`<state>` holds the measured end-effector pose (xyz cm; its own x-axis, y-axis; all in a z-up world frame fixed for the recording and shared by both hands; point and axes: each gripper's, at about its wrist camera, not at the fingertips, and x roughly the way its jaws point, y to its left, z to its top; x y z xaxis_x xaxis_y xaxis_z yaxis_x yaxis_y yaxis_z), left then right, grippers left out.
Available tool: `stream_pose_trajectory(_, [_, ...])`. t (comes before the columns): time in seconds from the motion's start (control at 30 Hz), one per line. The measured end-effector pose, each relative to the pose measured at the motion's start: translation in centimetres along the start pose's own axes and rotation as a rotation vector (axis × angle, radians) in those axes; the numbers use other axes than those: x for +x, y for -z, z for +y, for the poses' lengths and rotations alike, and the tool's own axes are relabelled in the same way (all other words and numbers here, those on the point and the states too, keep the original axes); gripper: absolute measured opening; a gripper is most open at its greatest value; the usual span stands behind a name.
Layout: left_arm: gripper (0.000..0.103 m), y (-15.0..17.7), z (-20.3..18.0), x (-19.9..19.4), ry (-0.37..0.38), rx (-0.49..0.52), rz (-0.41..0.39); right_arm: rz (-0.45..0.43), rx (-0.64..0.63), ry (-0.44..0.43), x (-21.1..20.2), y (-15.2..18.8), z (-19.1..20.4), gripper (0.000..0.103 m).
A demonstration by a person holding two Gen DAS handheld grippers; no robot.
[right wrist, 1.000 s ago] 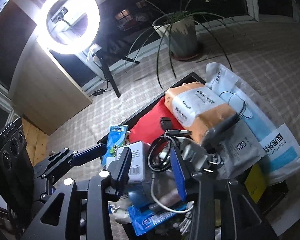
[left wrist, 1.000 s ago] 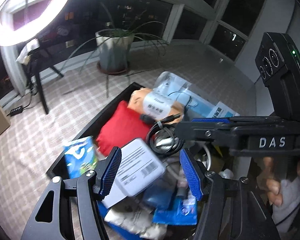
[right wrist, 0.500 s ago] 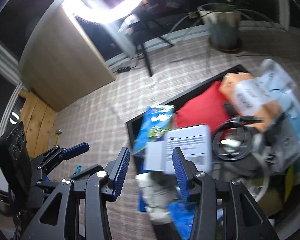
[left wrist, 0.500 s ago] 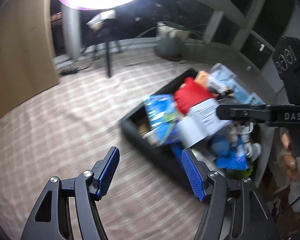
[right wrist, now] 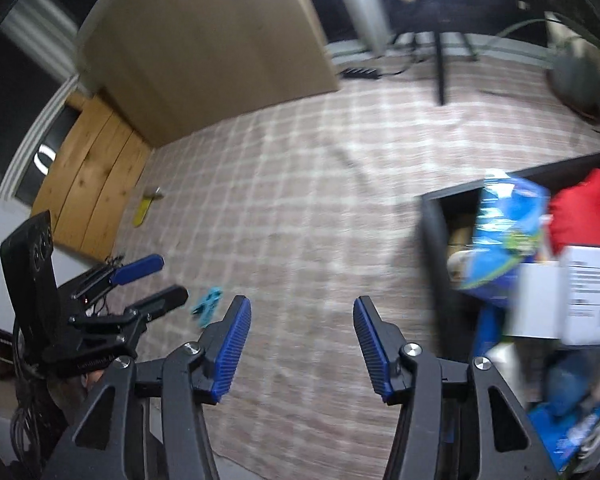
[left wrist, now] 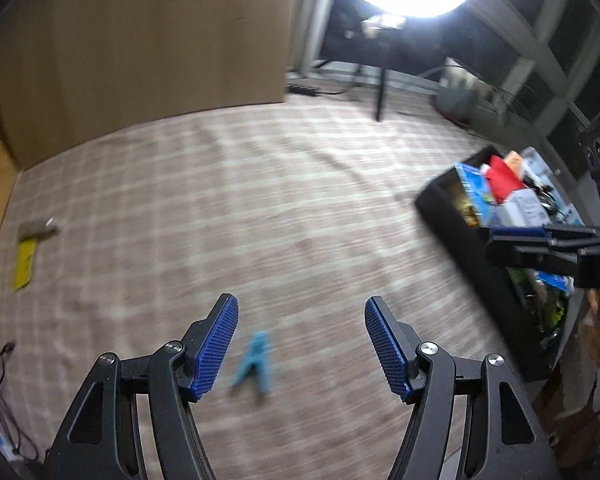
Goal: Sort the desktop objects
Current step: 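Move both tools back toward the blue clip and yellow card, then grasp the yellow card with the left tool while the right tool grasps the blue clip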
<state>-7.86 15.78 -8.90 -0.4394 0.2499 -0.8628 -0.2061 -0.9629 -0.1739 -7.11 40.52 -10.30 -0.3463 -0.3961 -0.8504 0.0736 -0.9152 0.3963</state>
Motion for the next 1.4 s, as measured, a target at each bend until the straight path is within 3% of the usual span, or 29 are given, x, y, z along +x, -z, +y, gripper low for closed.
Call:
stream_pose_trajectory(0.23, [0.070, 1.7, 8.0, -1.6, -0.060, -0.052, 0.020, 0.079, -0.069, -0.004, 5.6, 0.5, 6.7, 0.052])
stream_pose_trajectory(0.43, [0.071, 2.3, 14.6, -1.8, -0.107, -0.077, 0.049, 0.146, -0.111, 0.051, 10.8, 1.3, 11.1, 0.055])
stream_pose_trajectory(0.7, [0.071, 1.4, 24.0, -0.4, -0.180, -0.112, 0.117, 0.182, -0.075, 0.143, 14.9, 2.0, 13.0, 0.055])
stream_pose_trajectory(0.93, [0.071, -1.8, 31.7, 1.5, -0.259, -0.141, 0.166, 0.195, -0.026, 0.193, 16.7, 1.6, 13.9, 0.055])
stream_pose_trajectory(1.0, [0.077, -2.7, 33.5, 2.3, -0.259, -0.158, 0.182, 0.204, -0.017, 0.208, 17.2, 1.6, 14.0, 0.055])
stream_pose_trajectory(1.07, [0.088, -3.4, 34.7, 3.1, -0.263, -0.164, 0.194, 0.216, -0.005, 0.212, 17.7, 1.5, 14.0, 0.055])
stream_pose_trajectory(1.4, [0.089, -4.4, 37.4, 6.0, -0.253, -0.205, 0.255, 0.247, 0.005, 0.244, 19.4, 1.3, 14.3, 0.055])
